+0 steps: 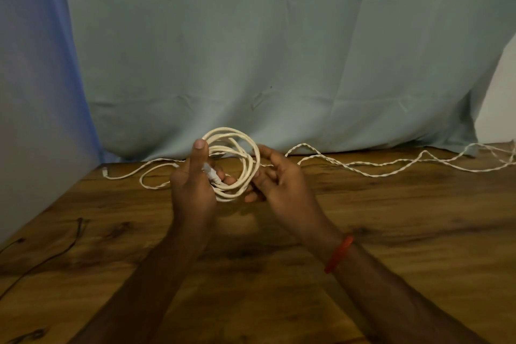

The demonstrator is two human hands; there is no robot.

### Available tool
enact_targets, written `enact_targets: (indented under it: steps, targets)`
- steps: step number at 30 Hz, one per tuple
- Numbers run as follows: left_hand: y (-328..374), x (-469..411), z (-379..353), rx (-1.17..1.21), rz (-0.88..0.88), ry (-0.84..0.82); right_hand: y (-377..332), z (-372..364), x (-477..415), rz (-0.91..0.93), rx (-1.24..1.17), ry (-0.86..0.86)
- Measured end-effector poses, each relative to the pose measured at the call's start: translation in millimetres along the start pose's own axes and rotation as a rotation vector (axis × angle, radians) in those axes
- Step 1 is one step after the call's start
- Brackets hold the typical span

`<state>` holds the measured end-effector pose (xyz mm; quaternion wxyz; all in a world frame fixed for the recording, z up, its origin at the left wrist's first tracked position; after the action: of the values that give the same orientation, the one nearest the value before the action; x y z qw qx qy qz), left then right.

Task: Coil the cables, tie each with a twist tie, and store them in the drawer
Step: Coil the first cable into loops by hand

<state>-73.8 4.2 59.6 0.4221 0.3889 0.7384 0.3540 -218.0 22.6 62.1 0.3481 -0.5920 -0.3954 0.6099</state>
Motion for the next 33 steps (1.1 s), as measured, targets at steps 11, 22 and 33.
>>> enact_targets:
  steps: [11,22,33]
  targets:
    - [3,5,-1,-0.303,-0.230,-0.114,-34,-22,21,0.692,0.708,-0.074]
    - [0,-17,21,-0.024,0.015,0.200,-51,9,12,0.215,-0.478,0.080]
    - [-3,-16,14,0.095,0.033,0.101,11,43,-10,-0.234,-0.231,0.452]
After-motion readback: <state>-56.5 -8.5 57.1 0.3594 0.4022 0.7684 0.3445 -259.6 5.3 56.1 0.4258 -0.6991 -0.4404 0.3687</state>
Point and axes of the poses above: each hand's wrist, its own x-axis away from the middle knuckle, its own z-axis out of the back of the hand, y = z × x, the point moved 5 cm from there along -x, towards the middle knuckle, and after that the axes turned 5 degrees about -x, right-handed, at the moved point
